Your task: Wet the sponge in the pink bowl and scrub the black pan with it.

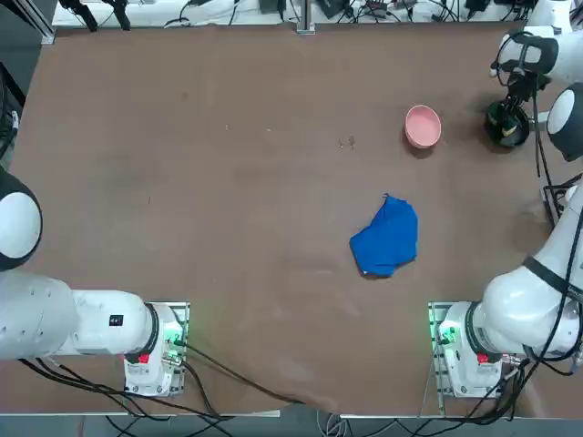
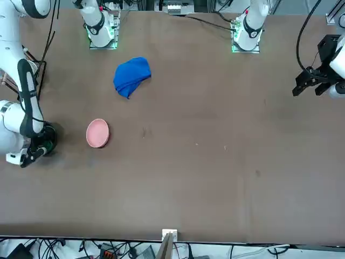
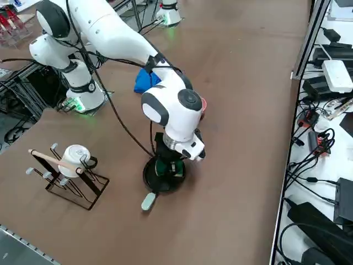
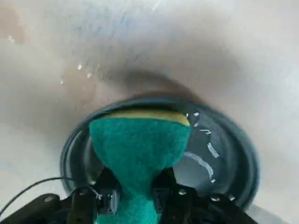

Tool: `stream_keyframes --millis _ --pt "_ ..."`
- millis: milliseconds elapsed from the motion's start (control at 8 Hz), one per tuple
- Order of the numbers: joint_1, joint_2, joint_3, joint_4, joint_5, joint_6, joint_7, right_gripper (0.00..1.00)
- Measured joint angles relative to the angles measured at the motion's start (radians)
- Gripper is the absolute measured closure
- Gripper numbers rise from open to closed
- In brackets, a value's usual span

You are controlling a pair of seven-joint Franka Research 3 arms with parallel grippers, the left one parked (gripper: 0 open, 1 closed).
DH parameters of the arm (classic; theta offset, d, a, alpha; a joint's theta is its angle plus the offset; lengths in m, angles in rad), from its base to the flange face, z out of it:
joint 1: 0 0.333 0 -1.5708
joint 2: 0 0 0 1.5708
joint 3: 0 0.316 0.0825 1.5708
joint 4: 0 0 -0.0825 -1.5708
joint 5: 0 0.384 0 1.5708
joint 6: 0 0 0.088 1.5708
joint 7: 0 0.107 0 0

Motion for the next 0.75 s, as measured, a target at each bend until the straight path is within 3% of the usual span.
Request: stream_keyframes --millis 375,750 --pt "-0.005 -0.006 -0.005 0.007 0.000 -0.093 -0.003 0.62" --pt "-0.005 -0.076 -0.006 0.027 0.000 -0.119 -0.005 0.62"
